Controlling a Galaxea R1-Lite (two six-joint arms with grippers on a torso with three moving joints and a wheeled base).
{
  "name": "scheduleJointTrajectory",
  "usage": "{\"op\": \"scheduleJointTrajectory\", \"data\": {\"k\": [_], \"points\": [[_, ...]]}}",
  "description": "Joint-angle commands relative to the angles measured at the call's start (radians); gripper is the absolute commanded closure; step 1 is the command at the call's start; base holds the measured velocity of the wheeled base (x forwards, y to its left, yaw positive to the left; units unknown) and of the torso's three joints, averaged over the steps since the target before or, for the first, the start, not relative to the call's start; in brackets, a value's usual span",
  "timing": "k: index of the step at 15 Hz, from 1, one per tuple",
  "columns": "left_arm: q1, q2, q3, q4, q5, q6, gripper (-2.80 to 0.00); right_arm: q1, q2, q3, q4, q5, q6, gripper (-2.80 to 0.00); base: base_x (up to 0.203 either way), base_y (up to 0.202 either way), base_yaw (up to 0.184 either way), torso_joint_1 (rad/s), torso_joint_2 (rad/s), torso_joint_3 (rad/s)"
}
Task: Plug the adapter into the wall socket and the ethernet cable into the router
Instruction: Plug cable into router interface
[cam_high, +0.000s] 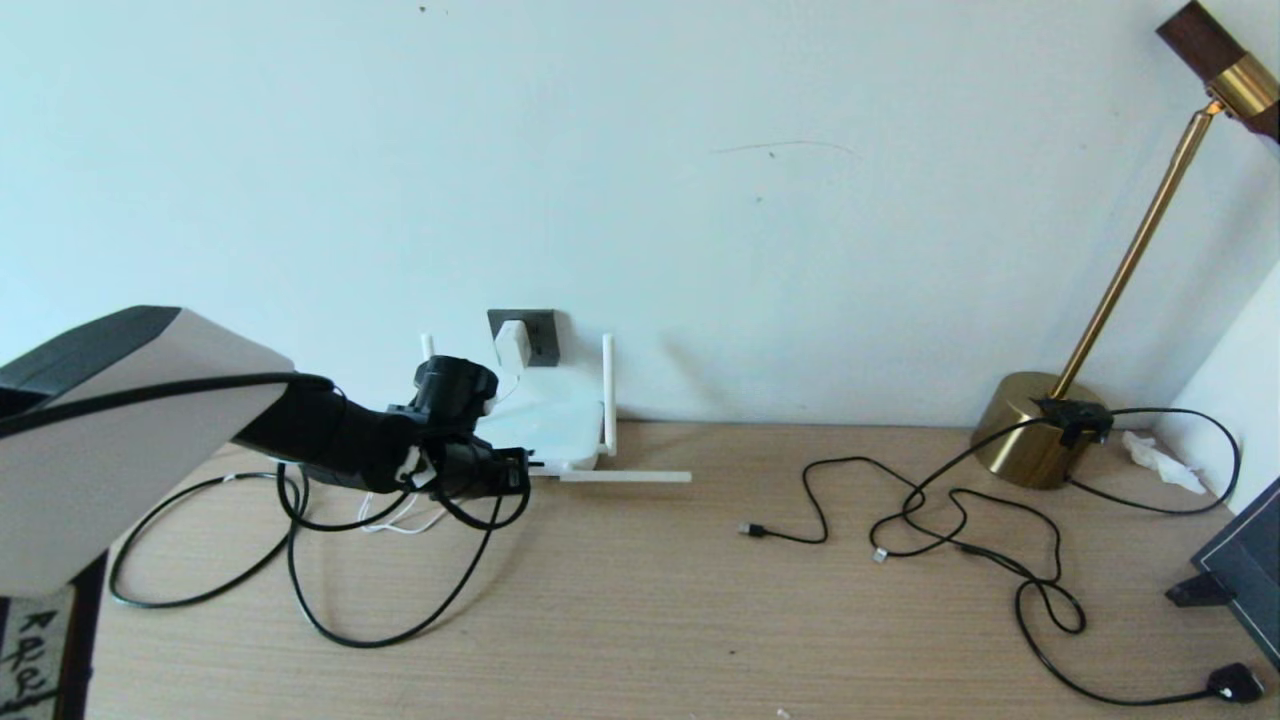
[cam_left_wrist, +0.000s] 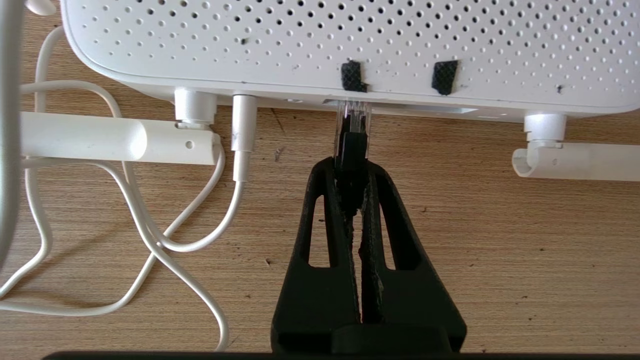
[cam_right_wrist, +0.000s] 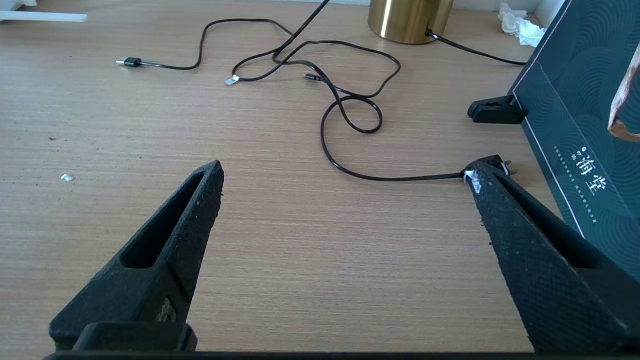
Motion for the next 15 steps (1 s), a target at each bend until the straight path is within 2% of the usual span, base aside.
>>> {"op": "scheduleJointTrajectory", "data": {"k": [1, 15], "points": [[-0.003, -0.001, 0.000, -0.001, 0.001, -0.002, 0.00, 0.000, 0.000, 0.000, 0.001, 0.000, 0.000, -2.80, 0.000, 0.000, 0.000, 0.000, 0.00, 0.000], [0.008, -0.012, -0.006, 0.027, 0.001, -0.003, 0.00, 0.000, 0.000, 0.000, 0.002, 0.000, 0.000, -2.80, 0.000, 0.000, 0.000, 0.000, 0.00, 0.000]]}}
